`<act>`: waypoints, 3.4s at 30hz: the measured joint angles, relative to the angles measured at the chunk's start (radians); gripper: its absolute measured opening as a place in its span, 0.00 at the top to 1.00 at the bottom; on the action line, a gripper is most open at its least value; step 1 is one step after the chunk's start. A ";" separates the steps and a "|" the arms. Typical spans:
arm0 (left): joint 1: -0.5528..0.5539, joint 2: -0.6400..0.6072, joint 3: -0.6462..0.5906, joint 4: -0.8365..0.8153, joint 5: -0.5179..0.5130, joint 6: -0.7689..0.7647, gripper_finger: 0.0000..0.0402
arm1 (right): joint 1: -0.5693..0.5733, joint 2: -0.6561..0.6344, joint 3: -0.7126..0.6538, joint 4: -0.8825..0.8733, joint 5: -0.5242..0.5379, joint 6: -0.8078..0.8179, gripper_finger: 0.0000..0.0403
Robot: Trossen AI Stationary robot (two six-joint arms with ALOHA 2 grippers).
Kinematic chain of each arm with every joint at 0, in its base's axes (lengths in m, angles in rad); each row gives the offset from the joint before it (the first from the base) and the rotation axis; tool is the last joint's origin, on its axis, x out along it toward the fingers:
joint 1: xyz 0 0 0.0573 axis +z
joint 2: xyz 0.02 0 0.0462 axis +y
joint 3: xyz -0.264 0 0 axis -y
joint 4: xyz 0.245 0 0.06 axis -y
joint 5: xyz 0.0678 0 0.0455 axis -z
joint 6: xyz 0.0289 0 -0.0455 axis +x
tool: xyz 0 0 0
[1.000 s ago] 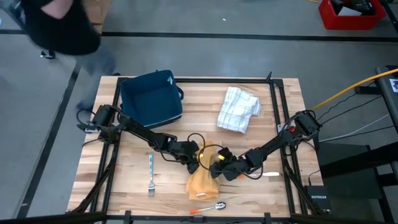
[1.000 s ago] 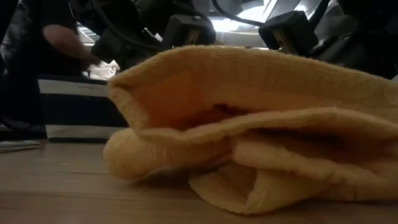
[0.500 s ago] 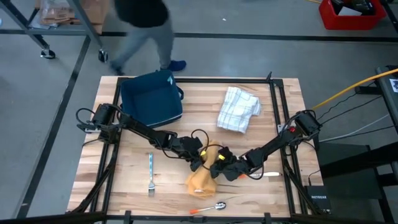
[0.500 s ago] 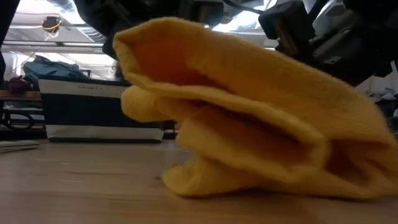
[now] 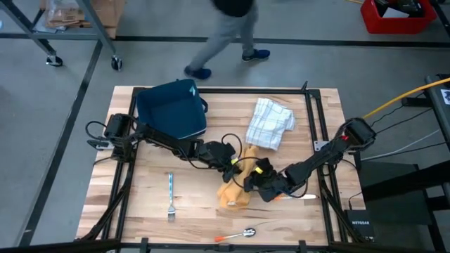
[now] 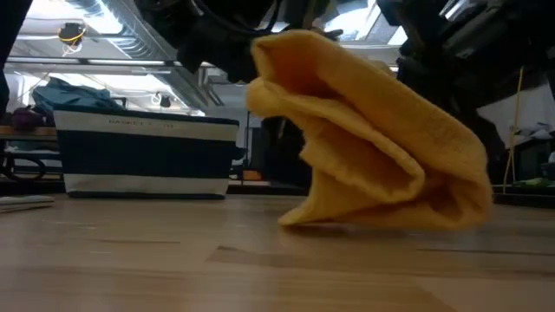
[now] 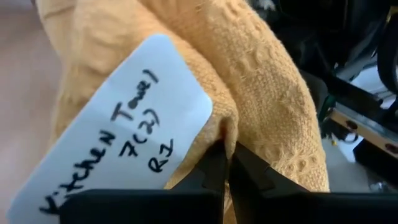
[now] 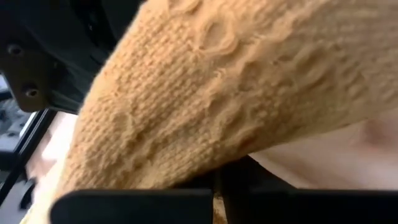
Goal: Fold towel
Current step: Stack the yellow towel on the white patterned towel
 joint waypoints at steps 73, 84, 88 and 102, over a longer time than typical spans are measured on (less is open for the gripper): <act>0.405 0.386 0.652 -0.114 -0.025 0.313 1.00 | -0.656 -0.560 -0.116 -0.868 -0.012 -0.118 0.94; 0.405 0.386 0.651 -0.140 -0.149 0.497 0.90 | -0.700 -0.528 -0.176 -0.787 -0.081 -0.211 0.79; 0.405 0.386 0.651 -0.146 -0.184 0.496 0.83 | -0.700 -0.525 -0.175 -0.767 -0.090 -0.239 0.72; 0.359 0.333 0.651 -0.172 -0.048 0.462 0.78 | -0.686 -0.586 -0.030 -0.793 -0.079 -0.377 0.66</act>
